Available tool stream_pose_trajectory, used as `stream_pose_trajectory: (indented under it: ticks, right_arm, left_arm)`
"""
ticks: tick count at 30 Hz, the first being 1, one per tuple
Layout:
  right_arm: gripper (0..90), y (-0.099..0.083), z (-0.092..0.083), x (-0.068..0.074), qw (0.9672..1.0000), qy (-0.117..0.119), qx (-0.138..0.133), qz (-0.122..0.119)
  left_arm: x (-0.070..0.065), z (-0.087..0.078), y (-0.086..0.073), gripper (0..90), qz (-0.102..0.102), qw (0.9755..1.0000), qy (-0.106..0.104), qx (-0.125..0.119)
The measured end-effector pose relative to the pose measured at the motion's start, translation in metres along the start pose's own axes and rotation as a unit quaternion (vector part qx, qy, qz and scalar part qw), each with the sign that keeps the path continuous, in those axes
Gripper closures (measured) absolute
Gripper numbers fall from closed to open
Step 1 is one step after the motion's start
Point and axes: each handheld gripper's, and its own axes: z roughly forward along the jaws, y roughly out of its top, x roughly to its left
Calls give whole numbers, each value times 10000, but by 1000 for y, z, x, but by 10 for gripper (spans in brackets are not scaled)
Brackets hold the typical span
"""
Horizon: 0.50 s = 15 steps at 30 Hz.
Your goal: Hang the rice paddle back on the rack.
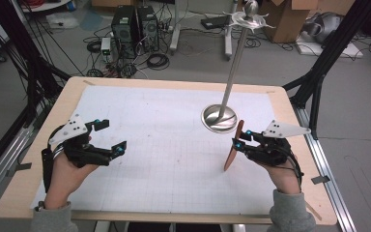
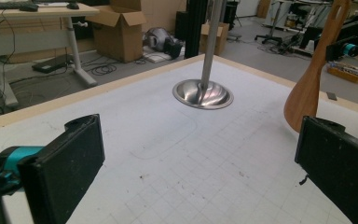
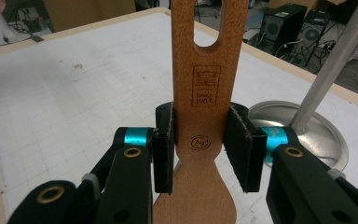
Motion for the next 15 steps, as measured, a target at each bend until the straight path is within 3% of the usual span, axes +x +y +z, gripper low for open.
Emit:
stream_pose_trajectory:
  ticks: [15]
  right_arm:
    - [648,0,0,-13,9998,75,-188,24]
  left_arm:
    - [1,-2,-1,18,-33,10000,12,-2]
